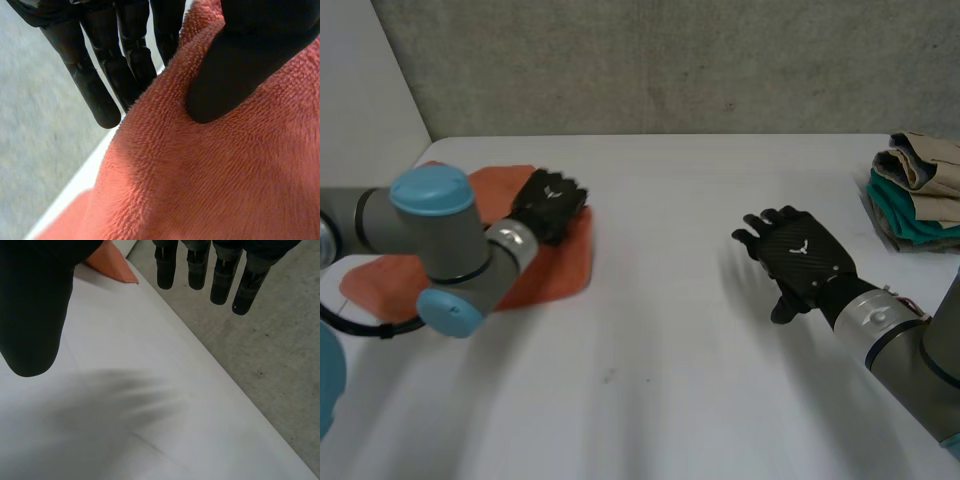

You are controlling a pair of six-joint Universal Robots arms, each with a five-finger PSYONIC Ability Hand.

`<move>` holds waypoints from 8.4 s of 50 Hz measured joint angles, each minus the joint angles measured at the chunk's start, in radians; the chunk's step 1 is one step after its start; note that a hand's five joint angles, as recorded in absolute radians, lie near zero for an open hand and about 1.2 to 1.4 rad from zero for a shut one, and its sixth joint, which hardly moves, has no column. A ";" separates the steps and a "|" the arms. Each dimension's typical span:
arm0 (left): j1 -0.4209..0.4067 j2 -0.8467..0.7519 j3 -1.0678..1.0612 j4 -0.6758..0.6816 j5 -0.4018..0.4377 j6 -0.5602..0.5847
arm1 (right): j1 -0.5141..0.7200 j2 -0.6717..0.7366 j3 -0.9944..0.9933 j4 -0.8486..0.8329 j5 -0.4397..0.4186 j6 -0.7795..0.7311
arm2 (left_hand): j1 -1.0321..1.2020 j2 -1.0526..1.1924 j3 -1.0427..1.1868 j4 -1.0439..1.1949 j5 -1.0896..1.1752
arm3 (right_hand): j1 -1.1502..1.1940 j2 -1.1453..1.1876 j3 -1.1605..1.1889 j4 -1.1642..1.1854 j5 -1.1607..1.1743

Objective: Fold the laundry.

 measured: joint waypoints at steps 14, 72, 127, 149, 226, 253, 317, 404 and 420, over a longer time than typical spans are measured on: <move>-0.350 0.342 -0.098 0.000 -0.140 -0.446 | -0.042 -0.039 -0.073 0.065 0.172 0.020 | 0.000 0.003 0.002 0.000 0.000 | 0.000 0.000 0.000 0.000 0.000; -0.096 0.520 -0.481 -0.092 -0.280 -0.364 | 0.070 0.146 -0.523 0.585 0.111 0.076 | -0.875 -0.940 -0.938 -0.948 -0.883 | 0.000 0.000 0.000 0.000 0.000; -0.084 0.214 -0.467 -0.015 -0.354 -0.445 | 0.231 0.406 -0.652 0.548 0.148 -0.184 | -0.012 -0.073 -0.073 -0.074 -0.023 | 0.000 0.000 0.000 0.000 0.000; -0.093 0.283 -0.235 -0.019 -0.347 -0.444 | 0.205 0.347 -0.696 0.572 0.300 -0.118 | -0.002 0.000 0.000 0.000 0.018 | 0.744 0.213 0.966 0.949 0.911; -0.427 -0.129 0.201 -0.064 -0.053 -0.318 | -0.179 -0.009 -0.296 0.684 0.185 0.025 | -0.031 -0.115 -0.120 -0.125 -0.067 | 0.000 -0.001 0.002 -0.001 0.005; -0.323 0.507 -0.125 -0.058 -0.294 -0.187 | -0.133 0.171 -0.662 0.783 0.022 -0.002 | -0.002 0.003 0.002 0.000 0.017 | 0.000 -0.001 0.002 -0.001 0.005; -0.113 0.532 -0.186 0.312 -0.331 -0.255 | 0.151 0.309 -0.765 0.272 0.109 0.296 | 0.001 0.006 0.007 0.005 0.017 | 0.000 -0.002 0.000 -0.003 0.005; -0.115 0.130 0.163 0.218 -0.357 -0.251 | 0.158 0.393 -0.991 0.220 0.435 -0.237 | 0.001 0.006 0.007 0.005 0.017 | 0.797 0.955 0.968 0.953 0.920; -0.102 0.288 -0.026 0.470 -0.368 -0.307 | 0.160 0.204 -0.740 -0.029 0.346 -0.242 | 0.001 0.006 0.007 0.005 0.017 | 0.797 0.955 0.968 0.953 0.935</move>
